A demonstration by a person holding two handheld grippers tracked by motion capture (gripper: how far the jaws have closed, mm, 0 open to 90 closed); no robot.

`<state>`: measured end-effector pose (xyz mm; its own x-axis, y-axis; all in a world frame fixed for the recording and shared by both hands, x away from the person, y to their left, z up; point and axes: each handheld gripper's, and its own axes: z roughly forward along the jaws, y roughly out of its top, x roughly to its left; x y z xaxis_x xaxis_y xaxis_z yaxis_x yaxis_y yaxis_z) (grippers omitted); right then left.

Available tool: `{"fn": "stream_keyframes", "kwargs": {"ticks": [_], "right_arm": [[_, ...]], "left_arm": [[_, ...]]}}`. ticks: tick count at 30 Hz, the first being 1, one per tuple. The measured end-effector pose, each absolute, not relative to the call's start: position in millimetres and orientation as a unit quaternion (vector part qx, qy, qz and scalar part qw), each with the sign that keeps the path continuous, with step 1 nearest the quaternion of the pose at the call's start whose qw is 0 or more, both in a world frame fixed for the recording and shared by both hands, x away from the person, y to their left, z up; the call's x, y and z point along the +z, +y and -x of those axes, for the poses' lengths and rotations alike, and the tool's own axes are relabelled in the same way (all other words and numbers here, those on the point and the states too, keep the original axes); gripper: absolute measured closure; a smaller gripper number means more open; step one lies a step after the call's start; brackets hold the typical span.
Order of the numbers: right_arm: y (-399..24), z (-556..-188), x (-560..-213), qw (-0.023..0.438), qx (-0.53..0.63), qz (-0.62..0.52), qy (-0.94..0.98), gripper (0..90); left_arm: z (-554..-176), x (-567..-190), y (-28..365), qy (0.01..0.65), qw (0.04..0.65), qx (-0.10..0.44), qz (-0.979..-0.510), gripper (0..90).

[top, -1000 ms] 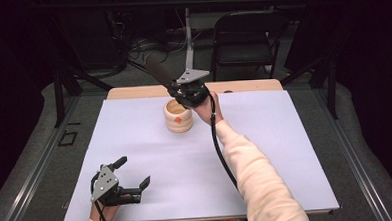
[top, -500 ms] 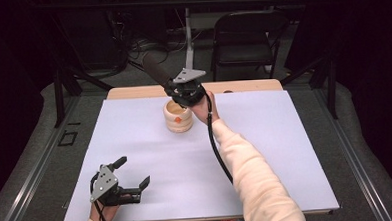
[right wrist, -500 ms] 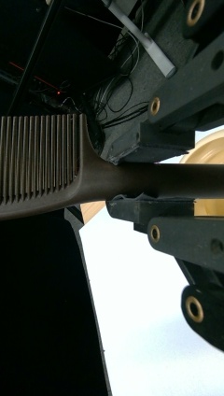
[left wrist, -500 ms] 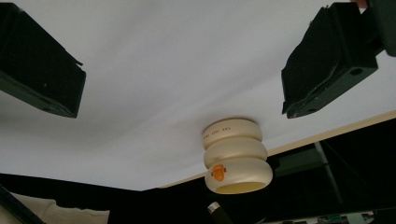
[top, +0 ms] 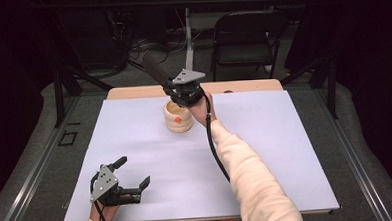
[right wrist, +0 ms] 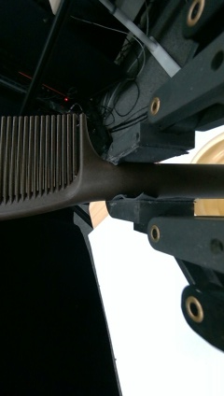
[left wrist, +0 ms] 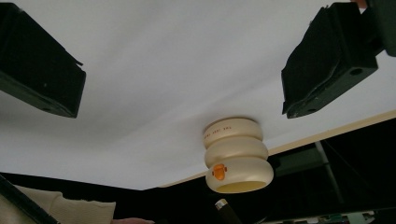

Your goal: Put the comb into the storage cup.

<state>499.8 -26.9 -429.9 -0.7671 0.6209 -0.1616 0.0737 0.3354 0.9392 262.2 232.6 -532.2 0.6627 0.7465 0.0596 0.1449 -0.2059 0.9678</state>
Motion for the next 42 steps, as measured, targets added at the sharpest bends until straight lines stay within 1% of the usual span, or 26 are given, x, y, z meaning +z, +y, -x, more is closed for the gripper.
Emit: {"fn": "stream_keyframes", "kwargs": {"ticks": [5, 22, 42], "right_arm": [[-24.5, -501.0, -432.5, 0.262, 0.532, -0.223, 0.774, 72.4], [-15.9, -507.7, -450.3, 0.253, 0.537, -0.225, 0.772, 72.4], [-15.3, -514.2, -465.9, 0.240, 0.522, -0.226, 0.787, 72.4]], "left_arm": [[-262.1, -532.2, 232.7, 0.307, 0.551, 0.273, -0.726, 0.1], [-262.1, -532.3, 233.1, 0.307, 0.551, 0.274, -0.726, 0.1], [-261.8, -532.1, 232.9, 0.306, 0.549, 0.275, -0.727, 0.1]]}}
